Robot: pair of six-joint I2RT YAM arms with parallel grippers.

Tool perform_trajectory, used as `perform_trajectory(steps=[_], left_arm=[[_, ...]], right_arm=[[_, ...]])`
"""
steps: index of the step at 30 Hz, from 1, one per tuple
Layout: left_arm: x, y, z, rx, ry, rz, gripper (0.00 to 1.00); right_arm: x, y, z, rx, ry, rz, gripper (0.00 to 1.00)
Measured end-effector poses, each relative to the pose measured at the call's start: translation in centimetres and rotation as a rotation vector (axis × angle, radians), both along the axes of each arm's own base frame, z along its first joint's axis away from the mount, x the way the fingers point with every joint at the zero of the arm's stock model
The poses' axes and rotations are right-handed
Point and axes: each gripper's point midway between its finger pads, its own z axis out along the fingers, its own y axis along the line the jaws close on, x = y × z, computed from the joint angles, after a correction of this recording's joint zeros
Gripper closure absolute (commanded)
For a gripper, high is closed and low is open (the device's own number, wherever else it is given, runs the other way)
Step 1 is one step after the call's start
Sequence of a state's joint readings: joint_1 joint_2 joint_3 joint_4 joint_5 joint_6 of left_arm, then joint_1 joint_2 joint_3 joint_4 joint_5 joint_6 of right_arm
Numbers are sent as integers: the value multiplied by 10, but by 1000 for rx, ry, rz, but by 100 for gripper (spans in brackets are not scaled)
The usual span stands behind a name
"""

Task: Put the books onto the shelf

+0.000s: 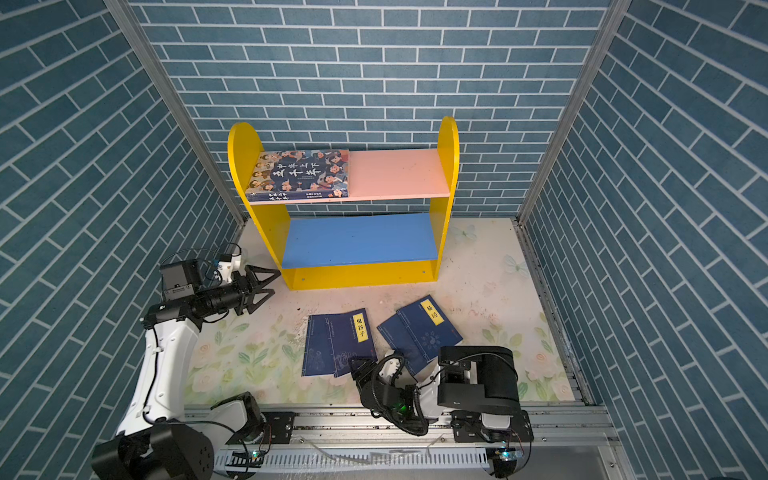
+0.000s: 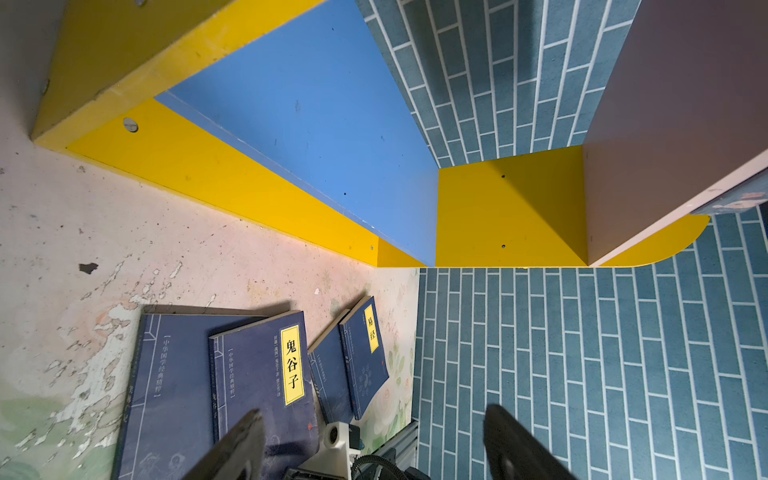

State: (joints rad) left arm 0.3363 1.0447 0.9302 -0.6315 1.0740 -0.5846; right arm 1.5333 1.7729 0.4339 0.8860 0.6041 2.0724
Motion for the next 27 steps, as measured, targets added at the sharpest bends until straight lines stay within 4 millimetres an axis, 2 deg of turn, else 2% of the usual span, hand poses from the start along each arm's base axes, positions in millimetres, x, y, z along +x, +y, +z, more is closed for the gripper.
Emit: perform_trajectory(steps=[6, 16, 21, 27], left_arm=[[-1, 0, -2, -4, 7, 2, 16], [-1, 0, -3, -7, 11, 3, 16], [-1, 0, -3, -9, 13, 4, 16], [1, -1, -6, -25, 20, 11, 16]], right_arm=[[4, -13, -1, -31, -15, -27, 39], [10, -9, -1, 7, -37, -62, 38], [11, -8, 0, -30, -38, -65, 37], [13, -28, 1, -132, -38, -73, 35]])
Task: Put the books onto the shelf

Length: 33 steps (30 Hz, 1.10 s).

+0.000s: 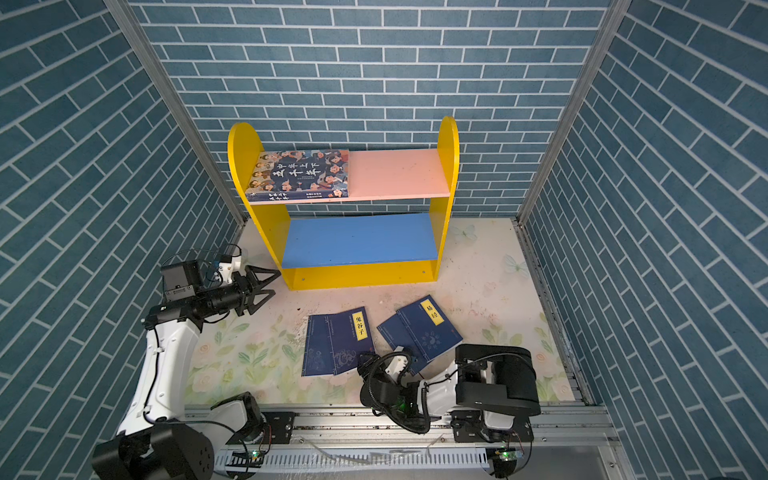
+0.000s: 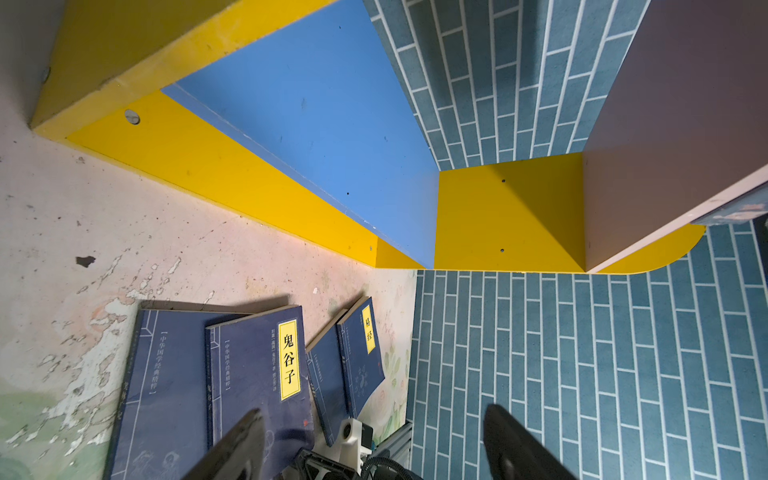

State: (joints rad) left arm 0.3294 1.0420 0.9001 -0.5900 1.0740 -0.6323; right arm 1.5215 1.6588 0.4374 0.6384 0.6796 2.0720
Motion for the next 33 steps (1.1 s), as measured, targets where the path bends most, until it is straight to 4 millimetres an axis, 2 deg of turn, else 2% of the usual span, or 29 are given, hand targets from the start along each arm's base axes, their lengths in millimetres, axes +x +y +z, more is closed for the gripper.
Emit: perform_trajectory(steps=[5, 9, 16, 20, 26, 33], left_arm=[[-9, -23, -25, -26, 55, -68, 16], [-16, -44, -30, -5, 46, -164, 16], [-43, -95, -45, 107, -28, -441, 17], [-52, -116, -60, 218, -87, -561, 17], [-42, -129, -78, 394, -215, -637, 18], [-22, -130, -114, 537, -217, -658, 19]], right_arm=[[3, -12, -1, -21, -3, -14, 35], [3, -12, -1, -20, -3, -15, 34], [4, -12, -1, -18, -5, -16, 34], [5, -10, 0, -18, -8, -22, 33], [8, -8, 0, -16, -14, -33, 33], [8, -8, 0, -15, -14, -35, 32]])
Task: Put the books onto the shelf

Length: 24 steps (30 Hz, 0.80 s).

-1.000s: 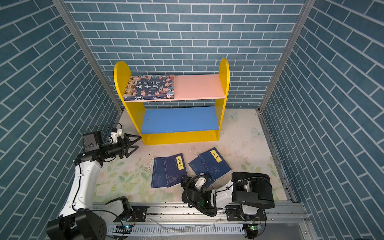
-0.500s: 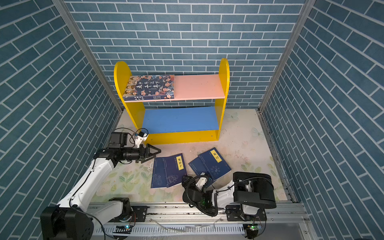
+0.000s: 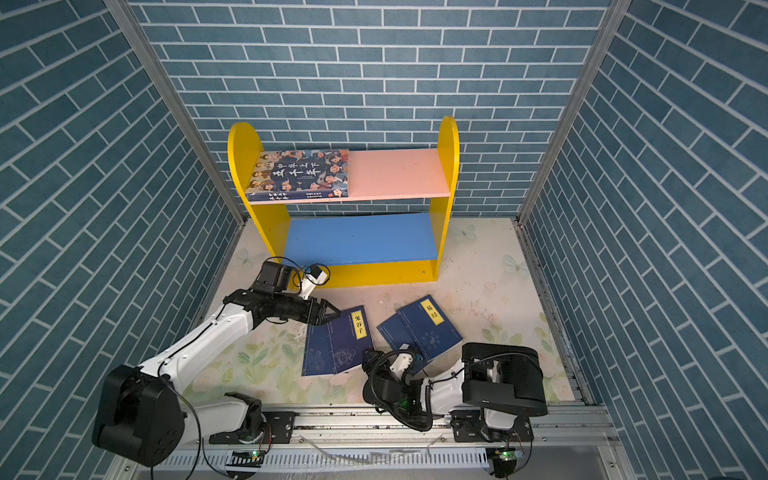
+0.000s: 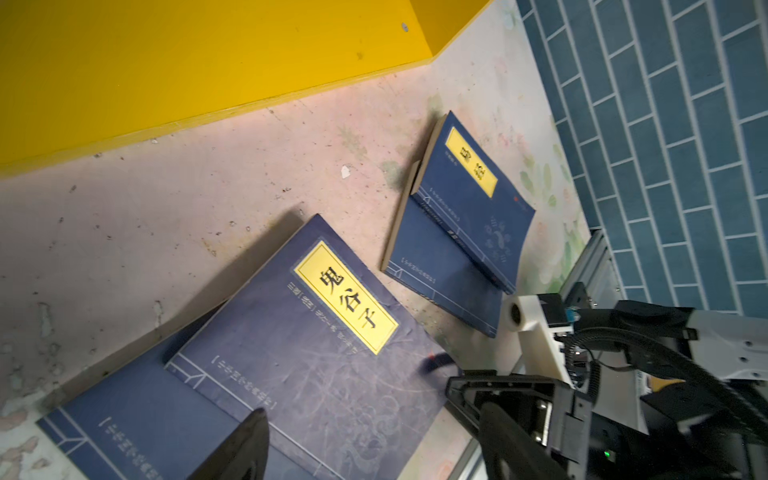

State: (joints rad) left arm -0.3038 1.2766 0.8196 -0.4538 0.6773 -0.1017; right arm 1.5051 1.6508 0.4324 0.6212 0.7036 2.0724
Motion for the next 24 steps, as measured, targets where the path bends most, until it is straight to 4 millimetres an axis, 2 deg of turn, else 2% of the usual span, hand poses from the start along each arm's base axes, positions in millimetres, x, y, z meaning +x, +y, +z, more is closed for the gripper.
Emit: perform_trajectory(steps=[8, 16, 24], left_arm=[[18, 0, -20, 99, -106, -27, 21], [28, 0, -50, 137, -70, -33, 25], [41, -2, -61, 150, -84, -23, 26]], right_arm=[[1, -1, 1, -8, 7, 2, 31], [1, -3, 1, -3, 10, 2, 31], [7, 2, 2, 40, 6, -13, 31]])
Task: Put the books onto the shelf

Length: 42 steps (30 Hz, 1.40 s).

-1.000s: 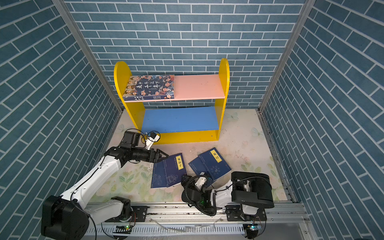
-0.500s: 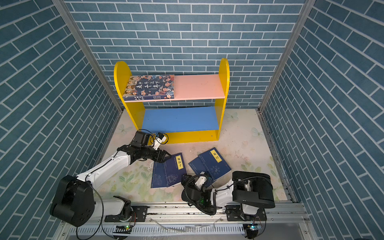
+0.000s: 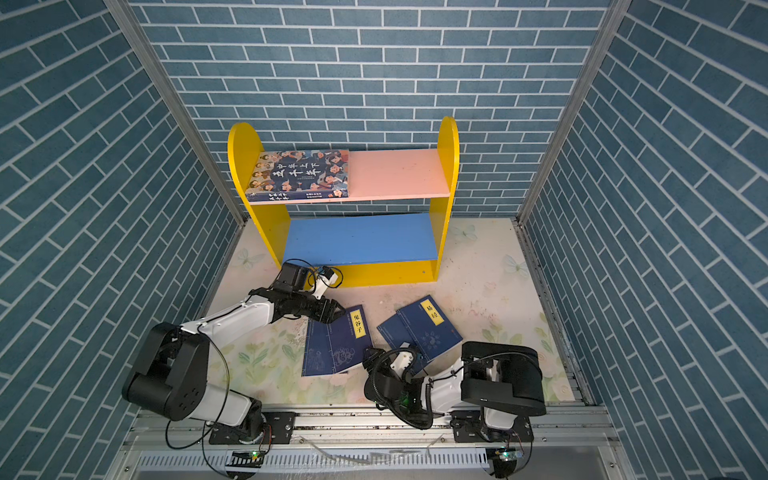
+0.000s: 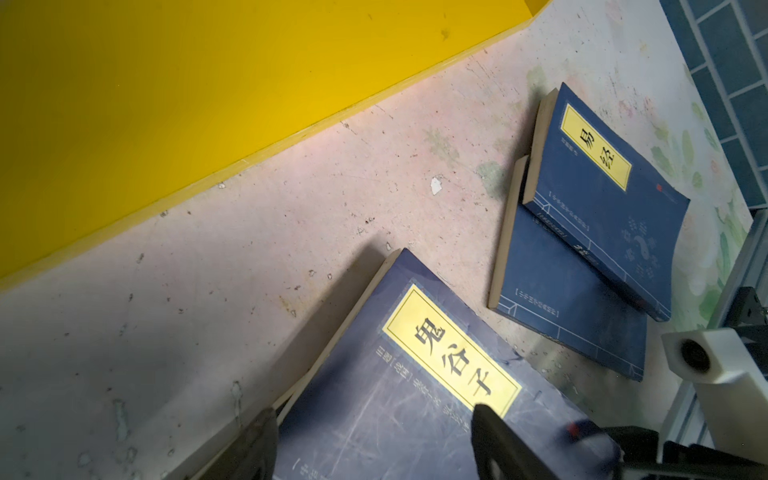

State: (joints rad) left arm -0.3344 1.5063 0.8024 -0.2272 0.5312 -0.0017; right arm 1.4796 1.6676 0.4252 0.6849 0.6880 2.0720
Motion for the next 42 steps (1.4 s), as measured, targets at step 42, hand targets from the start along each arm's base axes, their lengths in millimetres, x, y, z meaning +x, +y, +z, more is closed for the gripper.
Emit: perform_trajectory(steps=[42], left_arm=[[28, 1, -27, 144, 35, 43, 31]], right_arm=[[2, -4, 5, -23, 97, 51, 25]])
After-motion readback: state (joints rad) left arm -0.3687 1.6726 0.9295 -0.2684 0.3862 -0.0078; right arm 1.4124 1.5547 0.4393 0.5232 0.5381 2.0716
